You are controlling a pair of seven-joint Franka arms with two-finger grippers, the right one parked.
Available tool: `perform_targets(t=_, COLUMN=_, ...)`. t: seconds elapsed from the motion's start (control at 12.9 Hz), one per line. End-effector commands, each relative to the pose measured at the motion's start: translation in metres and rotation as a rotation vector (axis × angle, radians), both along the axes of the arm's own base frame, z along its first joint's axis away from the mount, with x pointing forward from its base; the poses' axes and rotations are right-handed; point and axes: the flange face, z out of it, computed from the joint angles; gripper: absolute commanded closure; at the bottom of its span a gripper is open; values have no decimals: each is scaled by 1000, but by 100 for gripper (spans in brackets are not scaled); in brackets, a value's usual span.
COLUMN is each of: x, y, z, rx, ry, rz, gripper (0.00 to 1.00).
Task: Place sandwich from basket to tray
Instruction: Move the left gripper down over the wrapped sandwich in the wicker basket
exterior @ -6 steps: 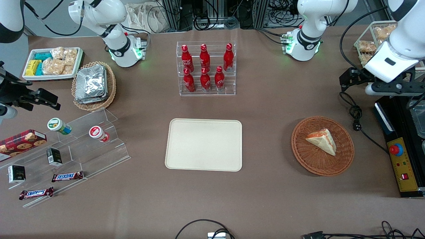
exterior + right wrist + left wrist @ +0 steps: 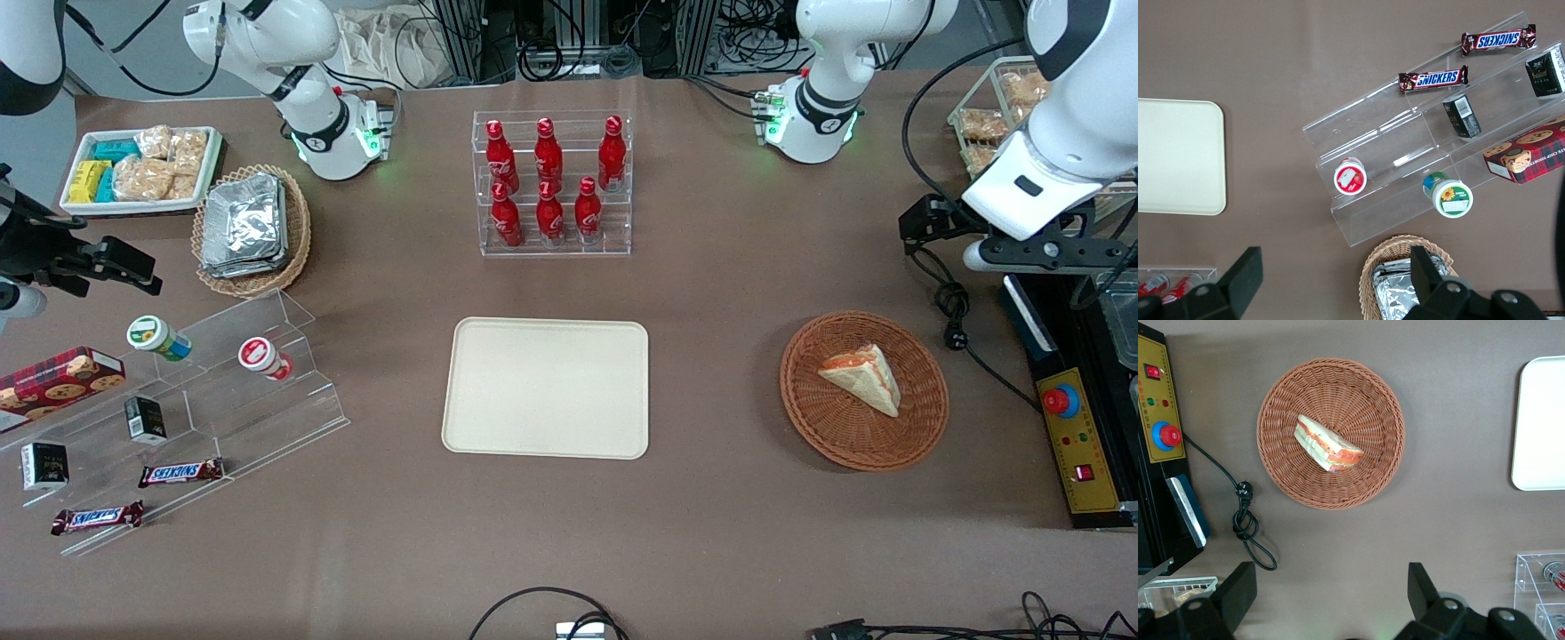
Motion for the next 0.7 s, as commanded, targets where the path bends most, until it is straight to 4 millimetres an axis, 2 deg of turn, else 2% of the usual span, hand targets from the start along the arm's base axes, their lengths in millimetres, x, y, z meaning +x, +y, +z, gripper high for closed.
perform_targets(t=0.0, x=3, y=2, z=4, rx=-2, ry=3, rz=38, gripper=0)
perform_targets(t=0.16, x=5, y=5, z=-12, rx=7, ry=14, rz=41, gripper=0)
perform_targets(t=0.23, x=7, y=7, z=-28, rx=6, ry=17, rz=53, gripper=0)
perform_targets(t=0.47, x=15, y=32, z=-87, rx=-5, ry=22, rz=190, gripper=0)
perform_targets(t=0.62, x=29, y=36, z=-125, rx=-3, ry=3, rz=395, gripper=0)
